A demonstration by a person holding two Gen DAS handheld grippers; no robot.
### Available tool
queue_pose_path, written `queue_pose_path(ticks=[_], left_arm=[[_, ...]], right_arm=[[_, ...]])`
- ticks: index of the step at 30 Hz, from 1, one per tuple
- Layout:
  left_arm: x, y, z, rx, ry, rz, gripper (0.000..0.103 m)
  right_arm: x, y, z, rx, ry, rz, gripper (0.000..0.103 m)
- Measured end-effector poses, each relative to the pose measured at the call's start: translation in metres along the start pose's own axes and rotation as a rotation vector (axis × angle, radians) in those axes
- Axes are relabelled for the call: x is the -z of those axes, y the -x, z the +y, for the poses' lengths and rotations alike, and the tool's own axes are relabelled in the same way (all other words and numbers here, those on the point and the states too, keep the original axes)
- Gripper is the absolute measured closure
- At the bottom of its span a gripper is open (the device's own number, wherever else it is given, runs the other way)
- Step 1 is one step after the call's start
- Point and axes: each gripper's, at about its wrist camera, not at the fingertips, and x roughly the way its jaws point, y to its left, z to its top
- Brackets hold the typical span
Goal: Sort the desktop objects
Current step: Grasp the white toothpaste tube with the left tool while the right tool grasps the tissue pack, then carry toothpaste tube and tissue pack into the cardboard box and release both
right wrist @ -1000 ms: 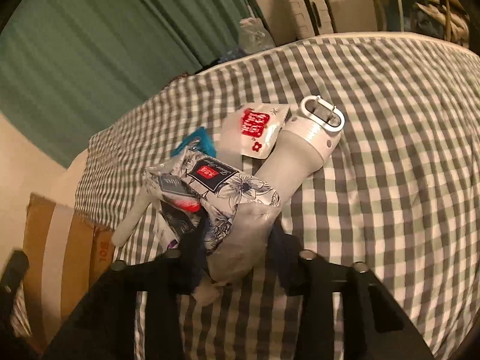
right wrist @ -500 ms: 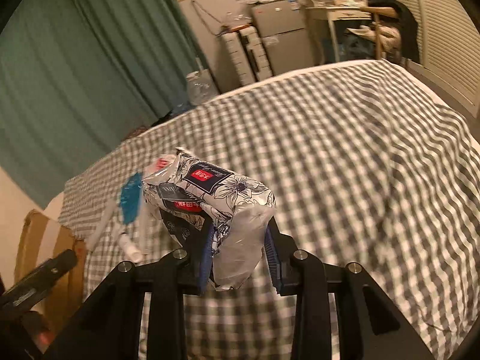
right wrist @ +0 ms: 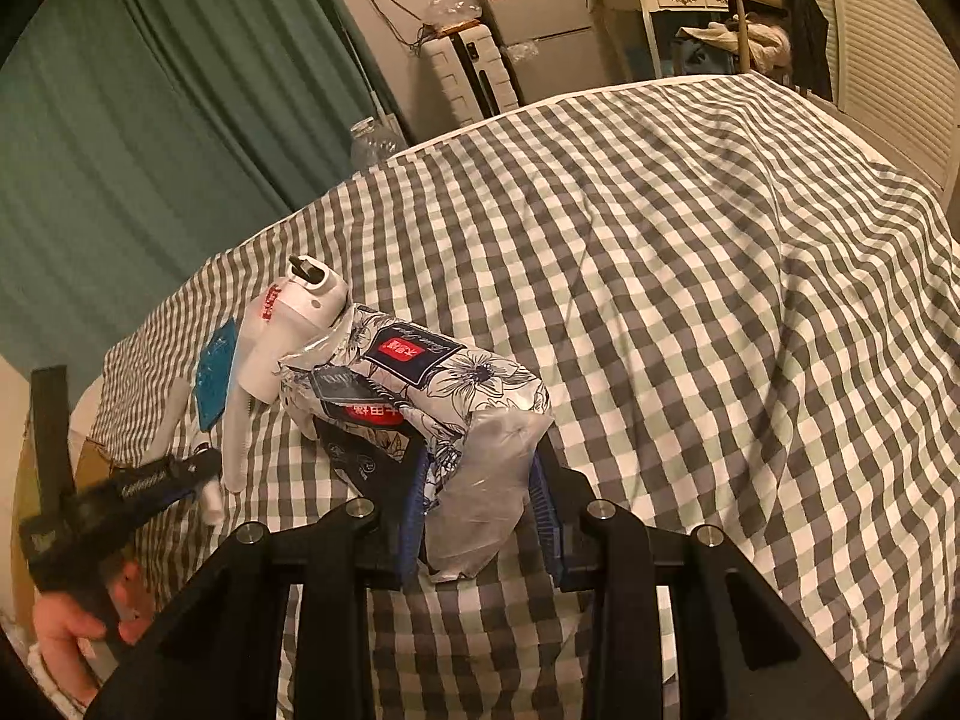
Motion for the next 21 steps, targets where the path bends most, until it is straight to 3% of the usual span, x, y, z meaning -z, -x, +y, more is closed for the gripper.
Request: queue_pose_path(ticks=[4, 9, 11, 18, 21], left_arm=[[0.02, 0.028, 0.022, 0.081, 0.022, 0.003, 0.078], [0.047, 0.081, 0.026, 0.053, -0.086, -0.069, 0.078], [0.056, 0.106, 0.03, 0.08, -0.1, -0.081, 0.078], [0.04, 0.195, 0.051, 0.131, -0.099, -0.158, 0.078], [0.022, 0.24, 0.065, 0.107, -0.115, -0.223, 0.077]], right_arm=[[-0.006, 0.006, 0.012, -0.022, 0.038, -0.006, 0.072], [-0.004, 0.034, 0.036, -0.051, 0.08, -0.021, 0.072], [-0.001, 0.048, 0.046, -0.074, 0.09, -0.026, 0.072], [0.007, 0.127, 0.102, -0.13, 0.203, -0.074, 0.072], [0.004, 0.163, 0.136, -0.176, 0.253, -0.117, 0.072]])
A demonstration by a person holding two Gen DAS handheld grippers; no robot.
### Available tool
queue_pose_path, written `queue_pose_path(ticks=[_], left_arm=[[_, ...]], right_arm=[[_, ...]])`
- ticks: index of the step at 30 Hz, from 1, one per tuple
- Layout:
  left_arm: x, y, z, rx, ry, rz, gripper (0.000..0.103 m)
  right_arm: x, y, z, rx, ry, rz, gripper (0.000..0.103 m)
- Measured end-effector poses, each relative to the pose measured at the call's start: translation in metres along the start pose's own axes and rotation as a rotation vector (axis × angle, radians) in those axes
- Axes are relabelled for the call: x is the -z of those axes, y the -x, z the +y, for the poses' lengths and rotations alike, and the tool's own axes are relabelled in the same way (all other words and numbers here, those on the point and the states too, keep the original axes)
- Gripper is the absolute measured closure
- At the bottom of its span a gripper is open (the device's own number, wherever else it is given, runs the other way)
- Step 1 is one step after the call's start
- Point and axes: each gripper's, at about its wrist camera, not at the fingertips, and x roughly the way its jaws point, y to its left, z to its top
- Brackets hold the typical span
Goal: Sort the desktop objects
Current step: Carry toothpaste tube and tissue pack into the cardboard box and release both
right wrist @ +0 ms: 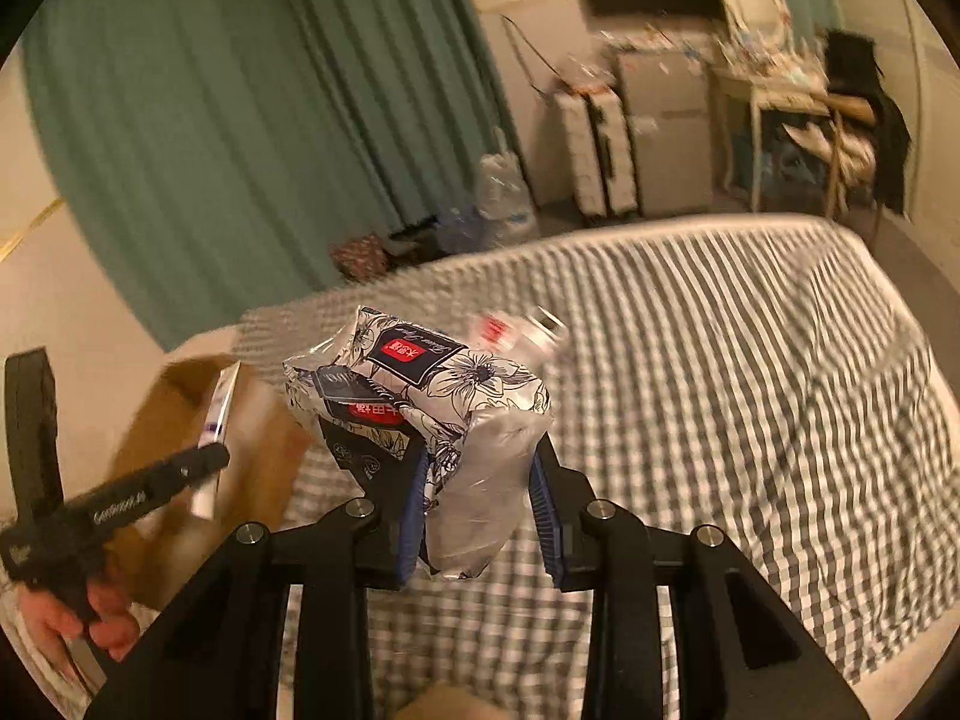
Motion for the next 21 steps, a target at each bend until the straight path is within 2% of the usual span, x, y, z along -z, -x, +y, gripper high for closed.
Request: queue_pose_path(ticks=[2, 6, 10, 14, 21], left_arm=[[-0.013, 0.035, 0.013, -0.027, -0.022, -0.052, 0.077], [-0.026, 0.079, 0.047, -0.114, -0.061, -0.124, 0.077], [-0.021, 0.104, 0.096, -0.181, -0.036, -0.128, 0.077], [-0.011, 0.102, 0.141, -0.216, 0.026, -0.106, 0.077], [0.01, 0.058, 0.188, -0.244, 0.08, -0.036, 0.077]], right_arm=[[-0.009, 0.015, 0.026, -0.019, 0.042, -0.029, 0.072], [-0.021, 0.035, 0.094, -0.084, 0.139, -0.053, 0.072], [-0.023, 0.034, 0.149, -0.126, 0.22, -0.051, 0.072], [-0.021, 0.009, 0.193, -0.134, 0.286, -0.022, 0.072], [-0.013, -0.094, 0.233, -0.175, 0.263, 0.128, 0.072]])
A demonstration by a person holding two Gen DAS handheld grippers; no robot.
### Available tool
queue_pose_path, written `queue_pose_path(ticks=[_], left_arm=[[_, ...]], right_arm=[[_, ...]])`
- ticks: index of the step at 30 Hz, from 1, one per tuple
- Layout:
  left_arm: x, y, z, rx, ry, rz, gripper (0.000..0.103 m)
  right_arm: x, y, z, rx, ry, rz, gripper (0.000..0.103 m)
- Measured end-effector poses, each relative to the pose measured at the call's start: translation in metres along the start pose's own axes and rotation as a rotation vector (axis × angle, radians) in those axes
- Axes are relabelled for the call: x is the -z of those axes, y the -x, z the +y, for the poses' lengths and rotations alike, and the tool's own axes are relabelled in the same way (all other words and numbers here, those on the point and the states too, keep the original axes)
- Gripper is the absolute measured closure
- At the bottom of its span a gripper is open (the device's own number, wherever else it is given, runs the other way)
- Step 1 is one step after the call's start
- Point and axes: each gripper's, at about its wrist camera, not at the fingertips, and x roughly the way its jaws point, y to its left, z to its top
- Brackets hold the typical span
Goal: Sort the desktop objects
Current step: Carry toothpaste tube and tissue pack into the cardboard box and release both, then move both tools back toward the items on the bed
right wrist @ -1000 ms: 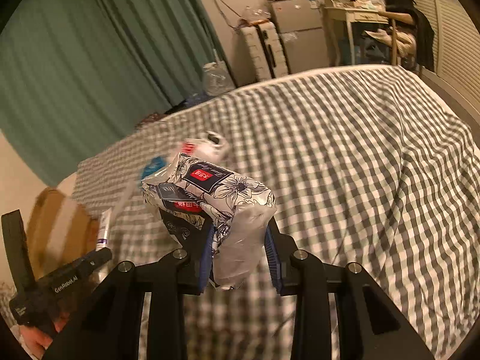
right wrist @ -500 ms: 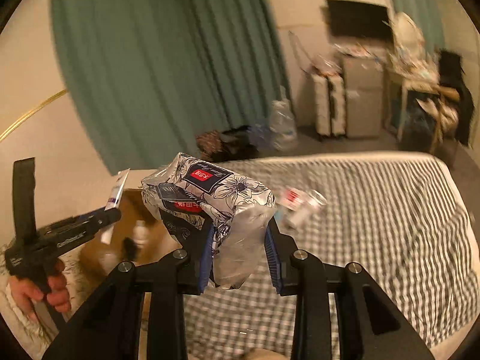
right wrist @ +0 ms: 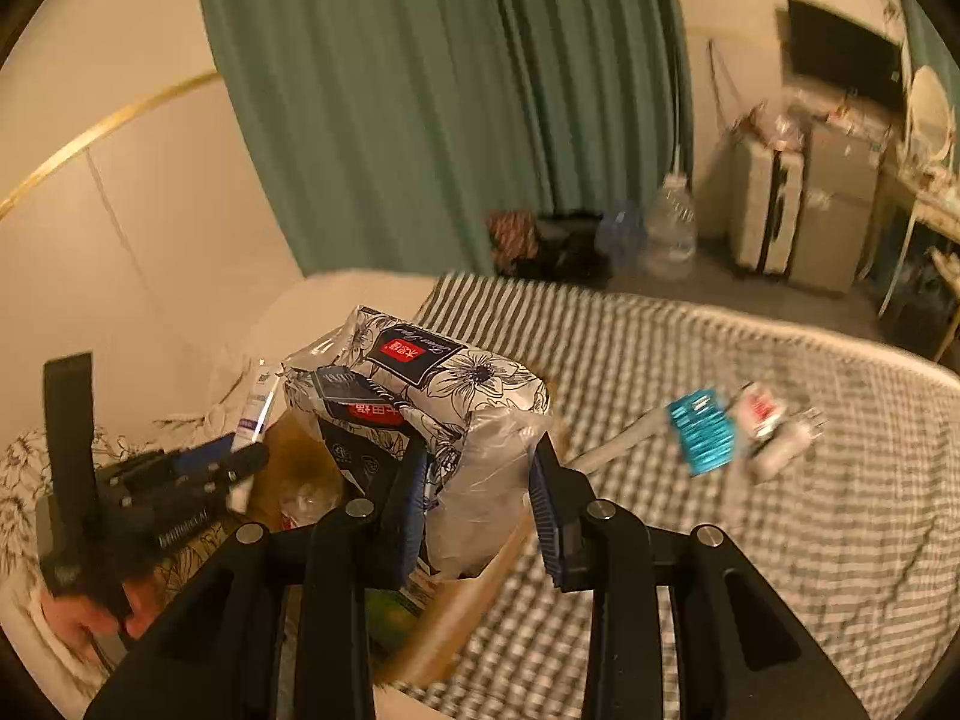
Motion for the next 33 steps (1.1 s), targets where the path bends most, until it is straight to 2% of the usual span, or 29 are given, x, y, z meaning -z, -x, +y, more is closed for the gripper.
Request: queue_pose_path(ticks=[3, 5, 7, 8, 9, 10, 11, 12, 14, 18, 24, 28, 33], left_arm=[[0.008, -0.027, 0.007, -0.004, 0.017, 0.029, 0.077], [0.01, -0.046, 0.009, -0.005, 0.026, 0.05, 0.077], [0.012, -0.062, 0.01, -0.013, 0.025, 0.066, 0.077], [0.013, -0.067, 0.009, -0.02, 0.025, 0.069, 0.075], [0.014, -0.073, 0.008, -0.026, 0.026, 0.074, 0.071], [0.014, -0.078, 0.006, -0.027, 0.027, 0.087, 0.065], [0.015, -0.082, 0.005, -0.03, 0.034, 0.102, 0.04], [0.015, -0.084, 0.005, -0.032, 0.045, 0.111, 0.023], [0.017, -0.082, 0.005, -0.042, 0.08, 0.096, 0.021], [0.021, -0.07, 0.001, -0.077, 0.113, 0.109, 0.018], [0.019, -0.015, -0.025, -0.137, 0.071, 0.021, 0.009], [0.008, 0.02, -0.048, -0.119, 0.08, -0.026, 0.004], [-0.001, 0.056, -0.09, -0.083, 0.058, -0.066, 0.0]], right_arm=[[0.0, -0.036, 0.009, 0.017, 0.014, 0.016, 0.072], [0.004, -0.055, 0.011, -0.012, 0.011, 0.008, 0.072], [0.005, -0.065, 0.007, 0.006, 0.004, -0.004, 0.067], [0.006, -0.068, 0.005, 0.011, 0.002, -0.01, 0.062], [0.008, -0.07, 0.001, 0.022, -0.001, -0.022, 0.048], [0.011, -0.066, 0.003, 0.043, 0.001, -0.037, 0.034], [0.013, -0.061, 0.0, 0.073, 0.006, -0.07, 0.029], [0.014, -0.056, -0.003, 0.084, 0.012, -0.104, 0.024], [0.016, -0.044, -0.009, 0.102, 0.028, -0.145, 0.023], [0.016, -0.021, -0.024, 0.137, 0.017, -0.148, 0.023], [0.031, 0.045, -0.058, 0.218, -0.008, -0.185, 0.023], [0.047, 0.085, -0.089, 0.289, -0.017, -0.207, 0.022], [0.071, 0.14, -0.15, 0.318, -0.152, -0.224, 0.022]])
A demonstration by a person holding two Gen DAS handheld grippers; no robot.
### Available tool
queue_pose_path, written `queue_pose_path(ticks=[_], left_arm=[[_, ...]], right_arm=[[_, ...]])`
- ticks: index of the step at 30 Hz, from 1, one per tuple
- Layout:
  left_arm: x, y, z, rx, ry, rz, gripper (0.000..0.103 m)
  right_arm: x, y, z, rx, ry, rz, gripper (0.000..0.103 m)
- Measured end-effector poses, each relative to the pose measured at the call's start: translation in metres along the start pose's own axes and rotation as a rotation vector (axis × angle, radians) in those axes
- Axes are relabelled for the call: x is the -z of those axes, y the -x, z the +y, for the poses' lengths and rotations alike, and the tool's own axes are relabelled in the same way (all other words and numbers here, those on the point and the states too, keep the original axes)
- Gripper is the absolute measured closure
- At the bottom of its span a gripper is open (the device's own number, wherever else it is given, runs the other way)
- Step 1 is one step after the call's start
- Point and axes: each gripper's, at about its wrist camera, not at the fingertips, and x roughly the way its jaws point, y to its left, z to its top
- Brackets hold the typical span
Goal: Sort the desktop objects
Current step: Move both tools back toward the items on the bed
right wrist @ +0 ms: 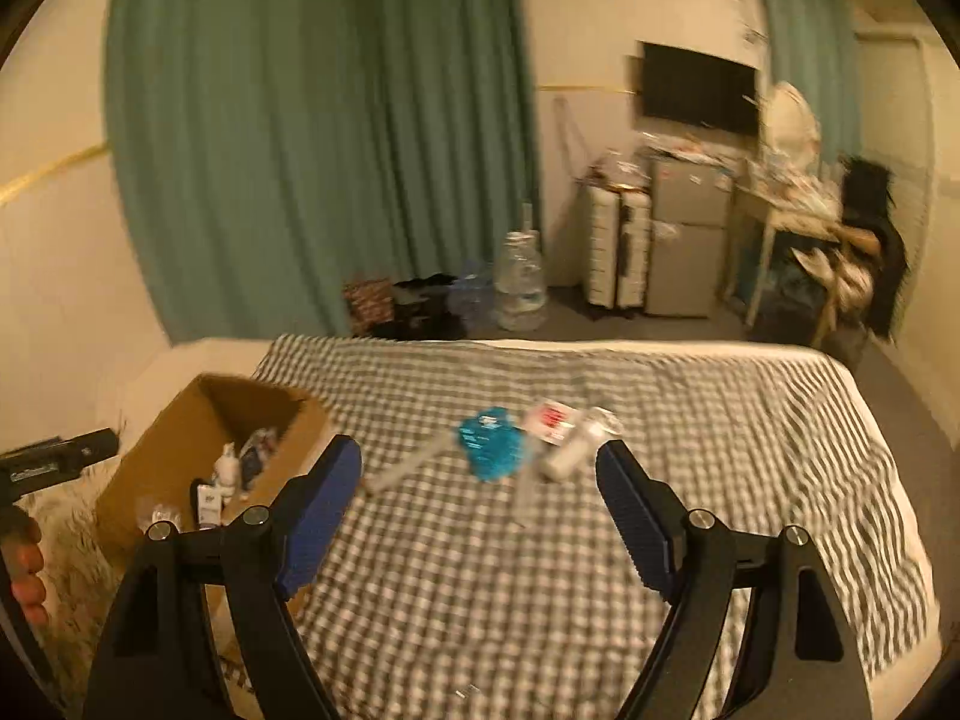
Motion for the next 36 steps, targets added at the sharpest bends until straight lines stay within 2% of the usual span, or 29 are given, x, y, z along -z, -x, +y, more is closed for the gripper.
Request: queue_pose_path(ticks=[4, 9, 12, 16, 21, 24, 29, 36], left_arm=[[0.0, 0.018, -0.039, 0.057, -0.046, 0.047, 0.0], [-0.003, 0.032, -0.057, 0.114, 0.025, 0.103, 0.0], [-0.002, 0.049, -0.062, 0.122, 0.094, 0.106, 0.0], [0.005, 0.066, -0.071, 0.106, 0.115, 0.094, 0.0], [0.009, 0.074, -0.105, 0.094, 0.009, 0.04, 0.0], [0.014, 0.048, -0.14, 0.091, -0.091, -0.001, 0.0], [0.038, -0.036, -0.186, 0.161, -0.229, 0.081, 0.0], [0.057, -0.149, -0.221, 0.11, -0.442, 0.076, 0.0]], right_arm=[[0.002, 0.028, -0.06, 0.082, -0.049, -0.022, 0.022], [0.012, 0.067, -0.123, 0.162, -0.096, -0.029, 0.02], [0.023, 0.088, -0.147, 0.19, -0.12, -0.032, 0.02], [0.038, 0.106, -0.166, 0.203, -0.143, -0.021, 0.02], [0.045, 0.116, -0.18, 0.208, -0.143, -0.012, 0.02], [0.046, 0.107, -0.183, 0.185, -0.143, 0.001, 0.02], [0.049, 0.055, -0.185, 0.167, -0.145, 0.065, 0.02], [0.032, -0.084, -0.161, 0.064, -0.194, 0.193, 0.02]])
